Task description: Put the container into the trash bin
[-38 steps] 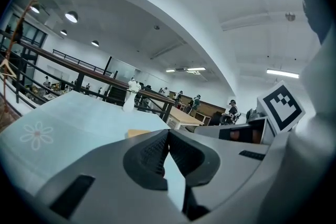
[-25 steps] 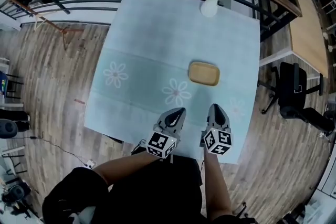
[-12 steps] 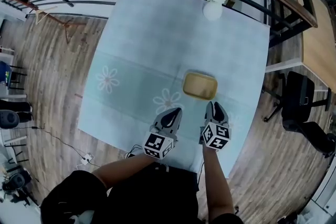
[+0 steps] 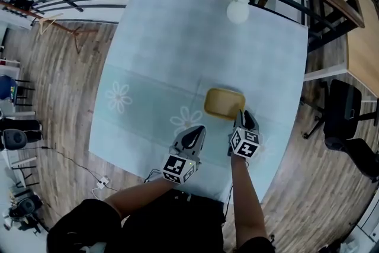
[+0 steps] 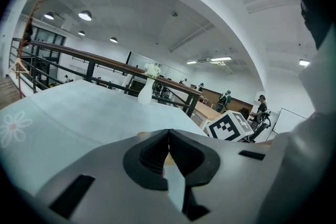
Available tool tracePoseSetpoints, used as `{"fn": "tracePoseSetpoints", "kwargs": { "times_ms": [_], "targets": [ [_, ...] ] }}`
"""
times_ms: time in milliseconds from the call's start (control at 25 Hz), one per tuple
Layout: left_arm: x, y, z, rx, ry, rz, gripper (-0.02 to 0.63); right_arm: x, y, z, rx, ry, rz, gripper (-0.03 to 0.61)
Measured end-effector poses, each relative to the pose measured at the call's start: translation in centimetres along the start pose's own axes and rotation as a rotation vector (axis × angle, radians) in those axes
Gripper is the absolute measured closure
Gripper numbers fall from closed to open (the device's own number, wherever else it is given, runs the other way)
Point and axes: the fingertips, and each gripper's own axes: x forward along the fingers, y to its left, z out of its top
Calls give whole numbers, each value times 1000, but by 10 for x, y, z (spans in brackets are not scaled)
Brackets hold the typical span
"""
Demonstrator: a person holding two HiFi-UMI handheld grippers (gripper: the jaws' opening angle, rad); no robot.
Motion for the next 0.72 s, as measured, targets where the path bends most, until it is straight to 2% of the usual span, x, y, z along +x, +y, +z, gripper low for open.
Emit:
{"fn": "tracePoseSetpoints", "kwargs": {
  "times_ms": [360,480,720],
  "targets": [
    [-8,17,-1,1,-5,56,600,26,-13,-18,116,54,-18,493],
    [-14,24,-3,5,-2,71,600,29,-10,-17,112,58,-18,529],
    [-25,25,6,15,-24,76,600,17,-13,-9,109,40,-28,536]
  ]
}}
